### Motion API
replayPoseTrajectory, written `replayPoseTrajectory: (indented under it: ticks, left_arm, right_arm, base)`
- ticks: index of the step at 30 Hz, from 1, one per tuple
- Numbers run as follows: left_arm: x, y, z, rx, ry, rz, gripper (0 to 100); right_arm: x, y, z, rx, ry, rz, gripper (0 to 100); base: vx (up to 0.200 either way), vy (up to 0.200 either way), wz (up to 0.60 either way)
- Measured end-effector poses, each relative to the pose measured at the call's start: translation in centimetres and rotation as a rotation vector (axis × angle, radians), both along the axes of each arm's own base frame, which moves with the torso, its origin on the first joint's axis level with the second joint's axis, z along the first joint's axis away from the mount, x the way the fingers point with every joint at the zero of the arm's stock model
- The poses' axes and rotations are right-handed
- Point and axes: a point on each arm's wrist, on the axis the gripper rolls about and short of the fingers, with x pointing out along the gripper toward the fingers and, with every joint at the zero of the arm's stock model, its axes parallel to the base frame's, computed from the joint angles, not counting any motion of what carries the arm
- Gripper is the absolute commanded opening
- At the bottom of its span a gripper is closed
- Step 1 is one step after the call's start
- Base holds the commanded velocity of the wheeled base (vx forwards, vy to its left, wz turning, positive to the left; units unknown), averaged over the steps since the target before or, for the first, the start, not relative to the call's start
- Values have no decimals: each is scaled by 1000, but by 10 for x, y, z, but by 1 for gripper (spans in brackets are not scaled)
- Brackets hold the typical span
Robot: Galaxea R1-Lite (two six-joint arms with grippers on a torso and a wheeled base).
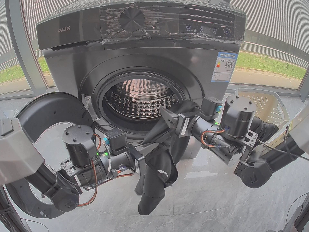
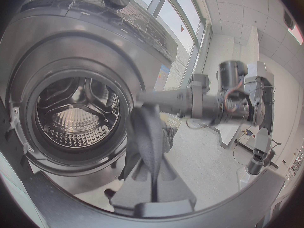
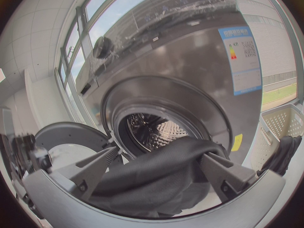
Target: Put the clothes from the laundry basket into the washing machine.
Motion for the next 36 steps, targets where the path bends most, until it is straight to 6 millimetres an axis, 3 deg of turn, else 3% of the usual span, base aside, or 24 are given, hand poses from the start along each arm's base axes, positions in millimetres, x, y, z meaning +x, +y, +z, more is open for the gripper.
replayPoseTrajectory:
  ticks: [8, 19, 36]
  left_arm:
    - [2, -2, 18, -62, -35, 10, 0]
    - [14, -6, 28, -114, -60, 125, 0]
    - [21, -8, 36, -138, -89, 141, 0]
  right_arm:
    - [-3, -7, -27, -106, 52, -3, 100]
    - [-14, -41, -69, -283, 163, 9, 100]
    - [-18, -65, -106, -338, 234, 75, 100]
  base:
    - [0, 0, 0]
    - [0, 0, 0]
    - [0, 0, 0]
